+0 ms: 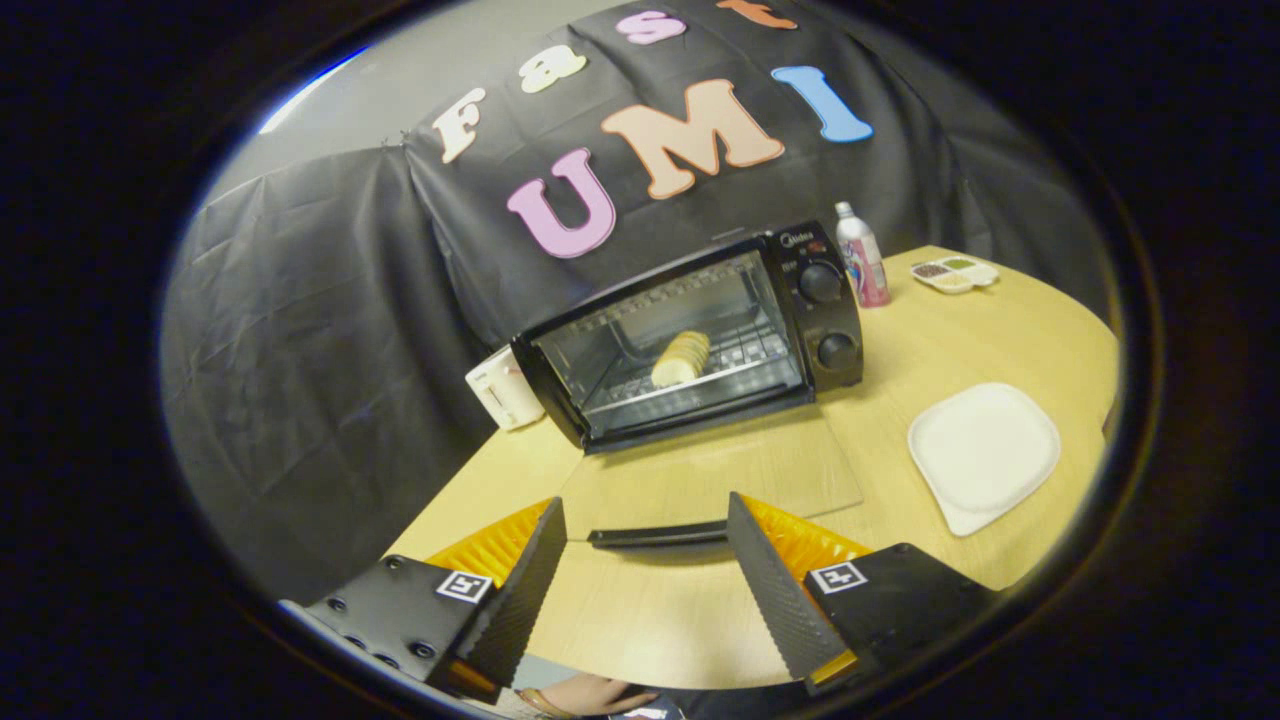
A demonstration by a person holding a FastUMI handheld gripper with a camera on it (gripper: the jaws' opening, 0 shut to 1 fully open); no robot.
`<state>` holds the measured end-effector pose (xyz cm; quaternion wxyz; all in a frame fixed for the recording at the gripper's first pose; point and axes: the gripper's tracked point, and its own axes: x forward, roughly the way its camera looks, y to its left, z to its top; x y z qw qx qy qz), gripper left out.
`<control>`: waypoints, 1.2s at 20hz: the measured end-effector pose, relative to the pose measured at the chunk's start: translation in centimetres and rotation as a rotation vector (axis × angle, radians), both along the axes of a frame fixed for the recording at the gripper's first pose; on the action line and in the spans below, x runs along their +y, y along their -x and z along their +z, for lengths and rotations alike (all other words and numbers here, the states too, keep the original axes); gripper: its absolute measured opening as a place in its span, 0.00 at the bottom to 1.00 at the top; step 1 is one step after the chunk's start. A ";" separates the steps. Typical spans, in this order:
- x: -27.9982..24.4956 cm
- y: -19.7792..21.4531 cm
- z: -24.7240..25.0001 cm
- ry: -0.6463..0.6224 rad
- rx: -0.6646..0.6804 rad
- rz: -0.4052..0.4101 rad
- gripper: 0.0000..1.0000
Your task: Open the toaster oven, put the food inside, and close the toaster oven door.
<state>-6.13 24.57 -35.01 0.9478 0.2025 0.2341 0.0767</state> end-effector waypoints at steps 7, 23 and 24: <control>1.0 1.9 -4.9 0.107 0.106 0.046 0.99; 1.2 -1.0 -7.9 0.189 0.146 -0.009 0.98; 1.2 -1.0 -7.9 0.190 0.146 -0.009 0.98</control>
